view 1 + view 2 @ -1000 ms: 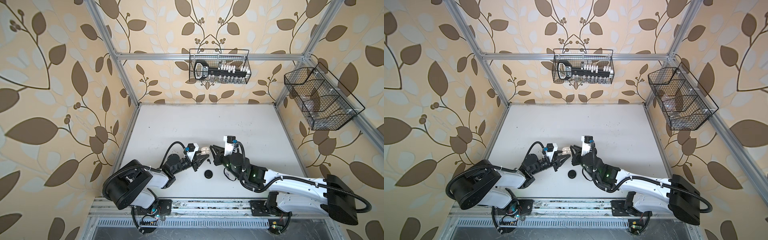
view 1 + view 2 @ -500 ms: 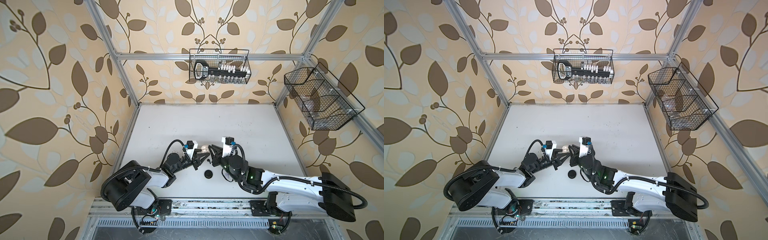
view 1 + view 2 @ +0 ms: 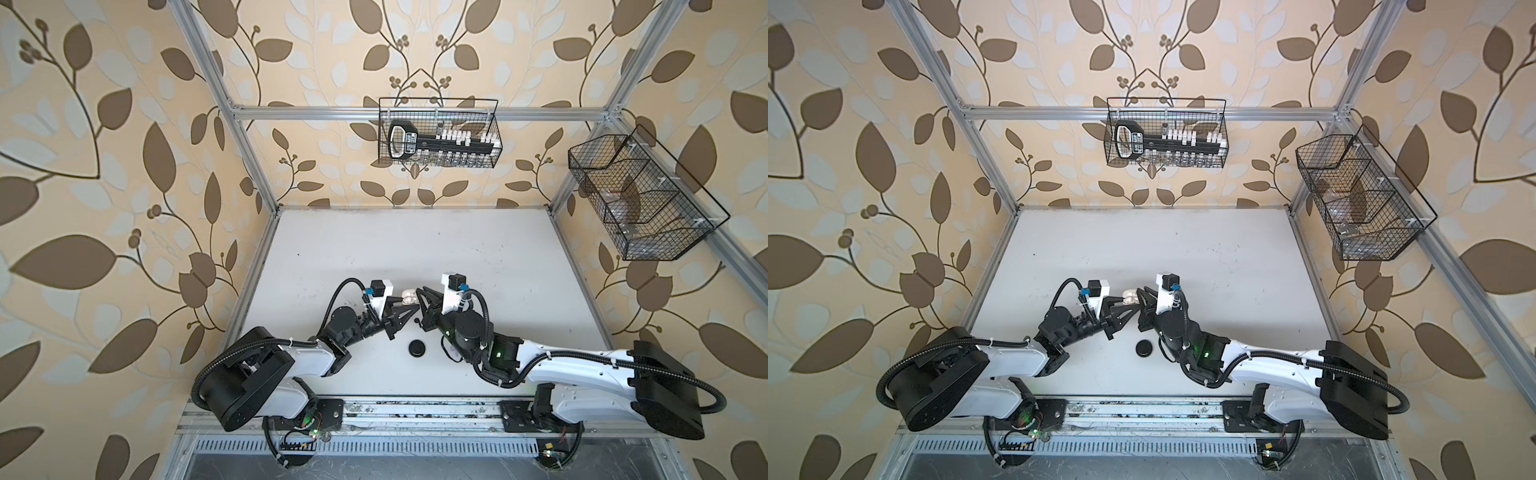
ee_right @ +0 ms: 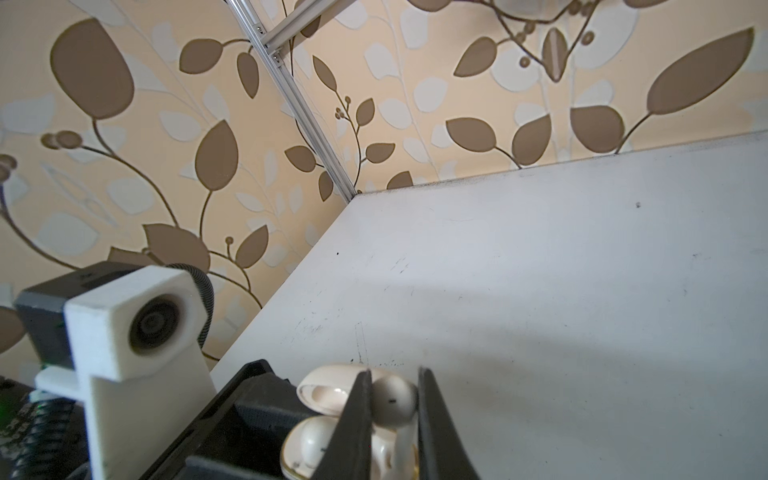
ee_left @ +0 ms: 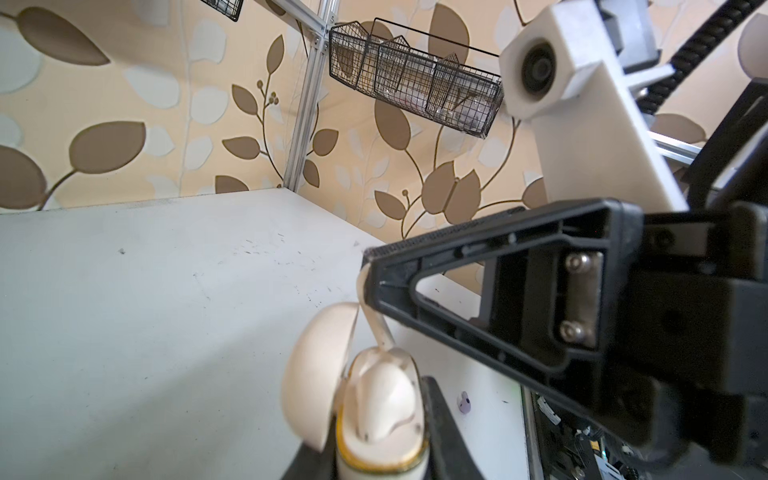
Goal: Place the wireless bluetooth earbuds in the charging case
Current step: 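Lower the cream earbud stem-first into the empty slot of the case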
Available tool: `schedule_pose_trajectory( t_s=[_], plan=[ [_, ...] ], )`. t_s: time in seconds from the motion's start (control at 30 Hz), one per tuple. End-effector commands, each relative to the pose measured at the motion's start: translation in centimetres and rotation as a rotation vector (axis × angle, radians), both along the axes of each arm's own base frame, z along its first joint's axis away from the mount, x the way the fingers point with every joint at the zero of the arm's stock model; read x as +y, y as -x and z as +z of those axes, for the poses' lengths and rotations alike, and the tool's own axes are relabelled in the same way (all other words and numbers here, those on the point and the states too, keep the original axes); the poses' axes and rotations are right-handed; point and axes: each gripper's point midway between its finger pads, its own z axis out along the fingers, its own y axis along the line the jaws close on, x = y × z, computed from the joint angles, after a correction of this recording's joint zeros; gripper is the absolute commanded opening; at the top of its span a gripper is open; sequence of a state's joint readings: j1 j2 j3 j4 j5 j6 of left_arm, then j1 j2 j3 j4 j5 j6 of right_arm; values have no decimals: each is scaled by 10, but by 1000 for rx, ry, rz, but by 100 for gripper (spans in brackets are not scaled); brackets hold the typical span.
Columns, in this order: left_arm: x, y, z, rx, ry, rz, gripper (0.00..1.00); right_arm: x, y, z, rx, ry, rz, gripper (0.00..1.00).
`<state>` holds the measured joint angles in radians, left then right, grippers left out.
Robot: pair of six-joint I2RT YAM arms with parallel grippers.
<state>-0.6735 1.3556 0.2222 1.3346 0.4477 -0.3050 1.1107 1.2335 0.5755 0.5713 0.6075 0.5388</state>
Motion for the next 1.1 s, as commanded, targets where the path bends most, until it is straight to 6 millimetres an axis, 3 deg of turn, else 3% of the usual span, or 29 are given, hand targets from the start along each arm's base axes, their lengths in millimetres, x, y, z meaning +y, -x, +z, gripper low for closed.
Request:
schedule_pose_trajectory(
  t_s=[0.0, 0.53, 0.9, 1.07],
  plan=[
    [-1, 7, 41, -110, 91, -32, 0, 2, 2, -6, -10, 24, 8, 16],
    [1, 0, 57, -79, 152, -4, 0, 14, 11, -9, -65, 55, 69, 14],
    [12, 7, 70, -91, 159, 23, 0, -2, 13, -9, -95, 74, 34, 13],
    [15, 12, 76, -115, 153, 20, 0, 3, 18, -7, -103, 56, 78, 13]
  ],
)
